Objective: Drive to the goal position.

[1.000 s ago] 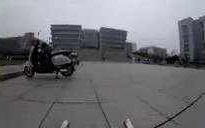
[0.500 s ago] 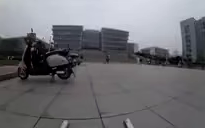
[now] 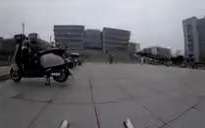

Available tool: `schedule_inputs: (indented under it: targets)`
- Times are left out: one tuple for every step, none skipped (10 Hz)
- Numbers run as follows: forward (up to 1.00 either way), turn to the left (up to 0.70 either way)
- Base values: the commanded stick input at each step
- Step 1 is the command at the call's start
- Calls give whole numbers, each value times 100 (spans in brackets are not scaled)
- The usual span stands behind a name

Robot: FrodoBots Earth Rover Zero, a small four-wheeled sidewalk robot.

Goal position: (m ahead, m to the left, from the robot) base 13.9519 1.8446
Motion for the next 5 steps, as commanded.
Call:
schedule_inputs:
  targets:
    - [84,-2]
    - [84,-2]
    - [84,-2]
    - [84,-2]
    - [84,-2]
